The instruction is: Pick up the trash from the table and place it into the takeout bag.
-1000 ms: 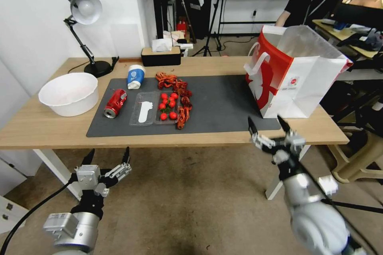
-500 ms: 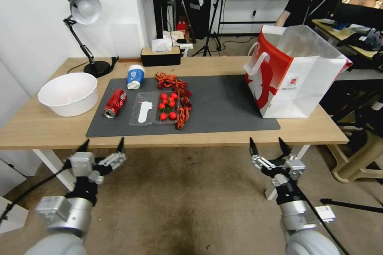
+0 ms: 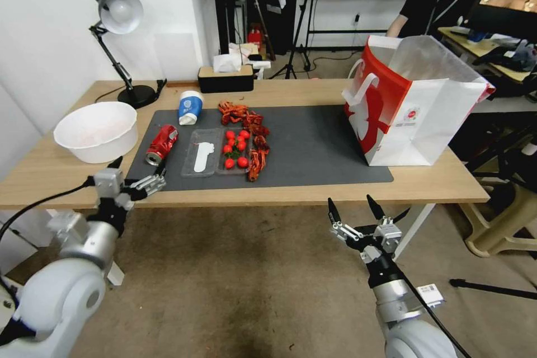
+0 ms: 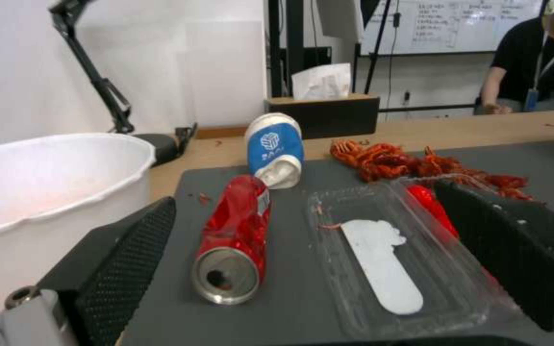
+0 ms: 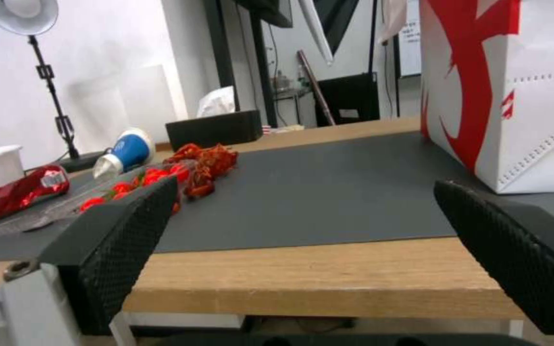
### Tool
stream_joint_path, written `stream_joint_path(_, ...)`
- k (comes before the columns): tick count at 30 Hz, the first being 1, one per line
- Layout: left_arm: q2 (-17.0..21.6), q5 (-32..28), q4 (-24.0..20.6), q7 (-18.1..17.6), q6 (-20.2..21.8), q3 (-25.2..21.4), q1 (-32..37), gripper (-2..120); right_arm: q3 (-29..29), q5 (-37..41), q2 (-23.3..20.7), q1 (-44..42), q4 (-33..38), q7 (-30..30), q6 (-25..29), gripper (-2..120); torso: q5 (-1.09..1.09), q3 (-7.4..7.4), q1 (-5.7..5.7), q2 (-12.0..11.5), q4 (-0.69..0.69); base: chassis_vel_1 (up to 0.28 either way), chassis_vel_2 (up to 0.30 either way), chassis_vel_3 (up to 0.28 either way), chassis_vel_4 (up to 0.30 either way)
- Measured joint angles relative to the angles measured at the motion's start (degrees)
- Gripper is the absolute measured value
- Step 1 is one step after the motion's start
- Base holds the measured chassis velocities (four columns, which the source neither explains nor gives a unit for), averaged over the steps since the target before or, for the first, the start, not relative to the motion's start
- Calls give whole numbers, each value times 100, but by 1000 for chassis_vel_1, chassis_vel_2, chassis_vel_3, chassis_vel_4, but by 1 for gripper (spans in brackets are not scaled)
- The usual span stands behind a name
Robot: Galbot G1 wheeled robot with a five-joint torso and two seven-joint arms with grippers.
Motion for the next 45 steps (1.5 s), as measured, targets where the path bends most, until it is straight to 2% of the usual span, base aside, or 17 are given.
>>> stream_joint_path(2, 73, -74, 84, -19, 46, 82, -122, 100, -8, -19, 6, -1, 0, 2, -7, 100, 0, 0, 0, 0, 0, 0, 0, 0, 0)
stream_joint_path(3, 247, -136, 225, -120, 402, 255, -444, 100, -12, -87, 32, 14, -2, 18, -22, 100, 0, 0, 0, 0, -1, 0, 0, 0, 0)
stream_joint_path(4, 247, -136, 225, -120, 402, 255, -444, 100, -12, -87, 32, 14, -2, 18, -22, 100, 0, 0, 0, 0, -1, 0, 0, 0, 0)
stream_joint_path(5, 367, -185, 297, -207, 765, 374, -693, 100, -7, -153, 46, 53, -28, 25, -25, 100, 1, 0, 0, 0, -1, 0, 0, 0, 0)
stream_joint_path(7, 553, -327, 404, -311, 1100, 580, -1048, 100, 20, -205, 46, 103, -55, 36, -26, 100, 1, 0, 0, 0, 0, 0, 0, 0, 0)
stream_joint_path(9, 652, -429, 478, -338, 1229, 690, -1235, 100, 29, -214, 41, 120, -62, 43, -29, 100, 1, 0, 1, 0, -1, 0, 0, 0, 0)
stream_joint_path(15, 959, -1235, 718, -461, 1776, 1056, -1875, 100, 40, -282, 35, 145, -64, 62, -50, 100, 2, 0, 0, 0, 0, 0, 0, 0, 0)
stream_joint_path(20, 1026, -1519, 829, -508, 1927, 1207, -2090, 100, 43, -321, 41, 139, -68, 76, -54, 100, 1, 0, 0, 0, 0, 0, 0, 0, 0)
stream_joint_path(24, 1056, -1754, 1054, -641, 2030, 1543, -2478, 100, 64, -388, 42, 124, -86, 83, -56, 100, 1, -1, 0, 0, 0, 0, 0, 0, 0)
stream_joint_path(27, 949, -1747, 1451, -889, 2105, 1992, -3025, 100, 144, -401, 32, 106, -151, 85, -43, 100, 1, 0, 0, 0, -1, 0, 0, 0, 0)
stream_joint_path(28, 949, -1747, 1451, -889, 2105, 1992, -3025, 100, 144, -401, 32, 106, -151, 85, -43, 100, 1, 0, 0, 0, -1, 0, 0, 0, 0)
stream_joint_path(30, 827, -1618, 1775, -1042, 2145, 2147, -3260, 100, 171, -402, 36, 97, -190, 85, -19, 100, 1, 0, 1, 0, -1, 0, 0, 0, 0)
stream_joint_path(36, 722, -1412, 2226, -1157, 2186, 2262, -3431, 100, 195, -418, 38, 90, -300, 84, 51, 100, 1, 0, 0, 0, -1, 0, 0, 0, 0)
stream_joint_path(45, 578, -1131, 2500, -1367, 2216, 2362, -3559, 100, 142, -436, 65, 194, -438, 77, 101, 100, 1, 0, -1, 0, 0, 0, 0, 0, 0)
